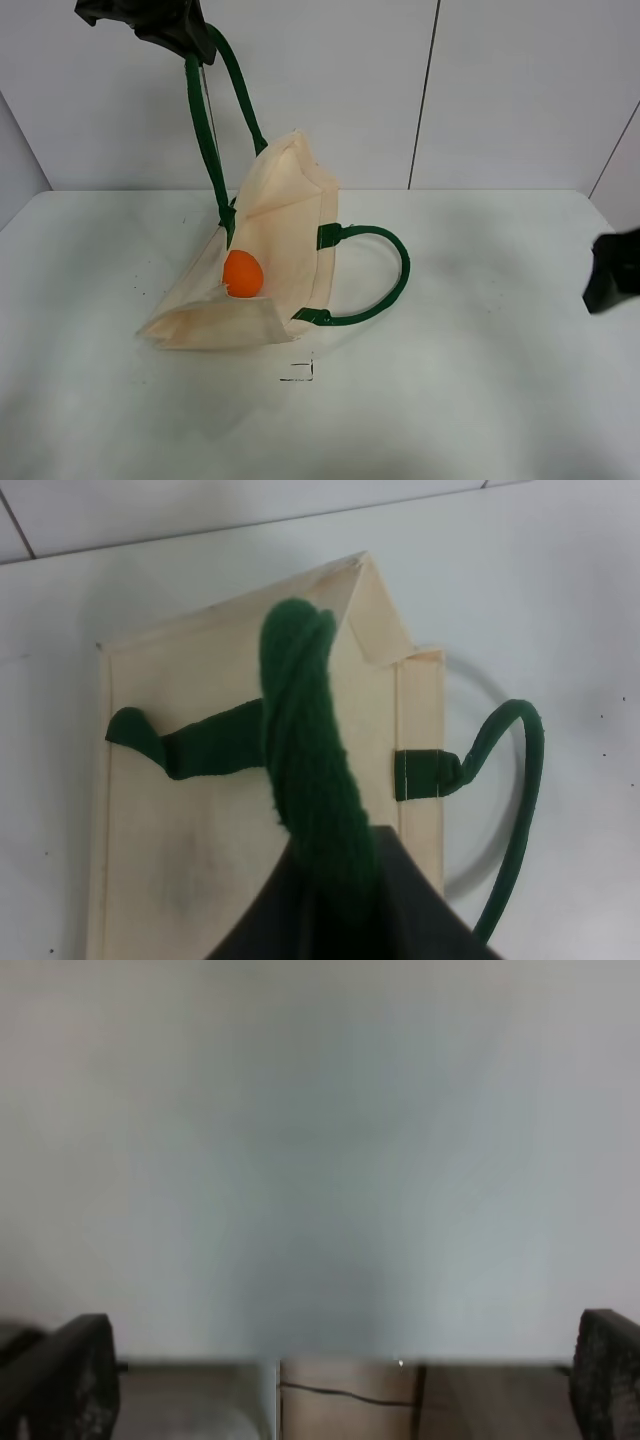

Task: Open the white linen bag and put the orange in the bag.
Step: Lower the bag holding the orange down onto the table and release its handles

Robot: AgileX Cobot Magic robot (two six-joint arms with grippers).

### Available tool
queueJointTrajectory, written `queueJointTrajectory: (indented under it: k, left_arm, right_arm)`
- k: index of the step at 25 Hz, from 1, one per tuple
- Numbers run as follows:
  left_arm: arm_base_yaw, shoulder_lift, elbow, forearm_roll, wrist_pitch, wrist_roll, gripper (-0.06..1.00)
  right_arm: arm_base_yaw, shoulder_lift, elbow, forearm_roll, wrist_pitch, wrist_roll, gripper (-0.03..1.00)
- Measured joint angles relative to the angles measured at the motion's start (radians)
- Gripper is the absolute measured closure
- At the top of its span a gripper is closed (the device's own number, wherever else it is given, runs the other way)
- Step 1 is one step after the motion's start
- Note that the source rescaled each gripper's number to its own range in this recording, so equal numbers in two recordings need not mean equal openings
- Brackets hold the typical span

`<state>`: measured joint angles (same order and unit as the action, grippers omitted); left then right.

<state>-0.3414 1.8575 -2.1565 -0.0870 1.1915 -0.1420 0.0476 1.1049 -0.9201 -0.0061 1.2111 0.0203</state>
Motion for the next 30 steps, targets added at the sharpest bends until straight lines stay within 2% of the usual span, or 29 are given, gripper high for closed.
queueJointTrajectory:
  k: [4,8,12,14,23,30]
  left_arm:
    - [0.0,0.0,0.0,0.0,0.0,0.0,0.94]
    - [0.0,0.0,0.0,0.0,0.0,0.0,0.94]
    - [0.0,0.0,0.0,0.0,0.0,0.0,0.94]
    - [0.0,0.0,0.0,0.0,0.0,0.0,0.94]
    - [0.0,0.0,0.0,0.0,0.0,0.0,0.94]
    - [0.0,0.013,0.01,-0.014,0.0,0.0,0.94]
  right_arm:
    - [0.0,-0.29,0.214,0.0,-0.014,-0.001,-0.03]
    - [0.003,-0.594,0.366,0.0,-0.091,-0.004,-0.03]
    - [0.003,-0.847,0.402,0.0,-0.188,-0.007,-0.03]
    - [0.003,-0.938,0.409,0.0,-0.206,-0.008,-0.03]
    - [0.003,-1.1,0.429,0.0,-0.193,-0.011,-0.03]
    - [0.003,-1.108,0.429,0.0,-0.193,-0.012,-0.03]
